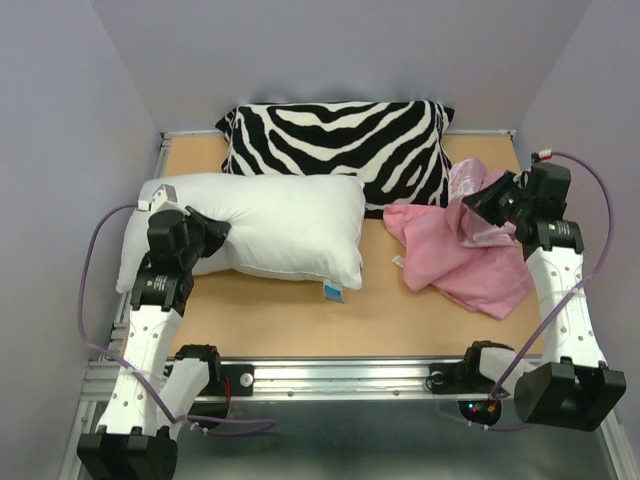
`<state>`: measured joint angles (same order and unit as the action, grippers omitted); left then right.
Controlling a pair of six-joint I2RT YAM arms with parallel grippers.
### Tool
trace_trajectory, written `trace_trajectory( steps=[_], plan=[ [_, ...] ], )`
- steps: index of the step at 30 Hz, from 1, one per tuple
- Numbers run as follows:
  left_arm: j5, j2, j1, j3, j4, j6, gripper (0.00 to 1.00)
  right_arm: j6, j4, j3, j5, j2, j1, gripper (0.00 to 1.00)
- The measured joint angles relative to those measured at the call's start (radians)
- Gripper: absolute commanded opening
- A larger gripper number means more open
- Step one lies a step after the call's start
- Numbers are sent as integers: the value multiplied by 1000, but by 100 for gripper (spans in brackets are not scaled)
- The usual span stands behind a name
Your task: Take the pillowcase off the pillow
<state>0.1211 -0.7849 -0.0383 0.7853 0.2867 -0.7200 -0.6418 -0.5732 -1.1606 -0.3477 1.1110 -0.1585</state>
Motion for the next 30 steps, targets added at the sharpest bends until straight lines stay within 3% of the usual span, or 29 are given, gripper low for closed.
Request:
trace_trajectory(
  steps=[5,9,12,13,14,15,16,25,30],
  plan=[
    [-3,88,-22,-39,63,19,18,42,14,161,35,-97,2,1],
    [-11,150,-24,-39,93,58,37,64,39,252,33,-167,3,10],
    [-4,179,-23,-38,89,82,51,74,50,316,33,-199,3,35],
    [3,183,-23,-36,84,91,54,77,58,342,35,-208,3,54],
    [8,187,-23,-32,84,103,81,76,58,367,37,-216,3,61],
    [13,188,-23,-27,82,113,82,81,58,383,39,-221,3,66],
    [19,188,-23,-24,81,117,82,80,61,407,48,-230,3,99],
    [38,209,-23,21,92,196,89,82,55,421,132,-245,29,100],
    [71,167,-24,102,72,235,89,73,30,284,270,-141,172,100]
  ],
)
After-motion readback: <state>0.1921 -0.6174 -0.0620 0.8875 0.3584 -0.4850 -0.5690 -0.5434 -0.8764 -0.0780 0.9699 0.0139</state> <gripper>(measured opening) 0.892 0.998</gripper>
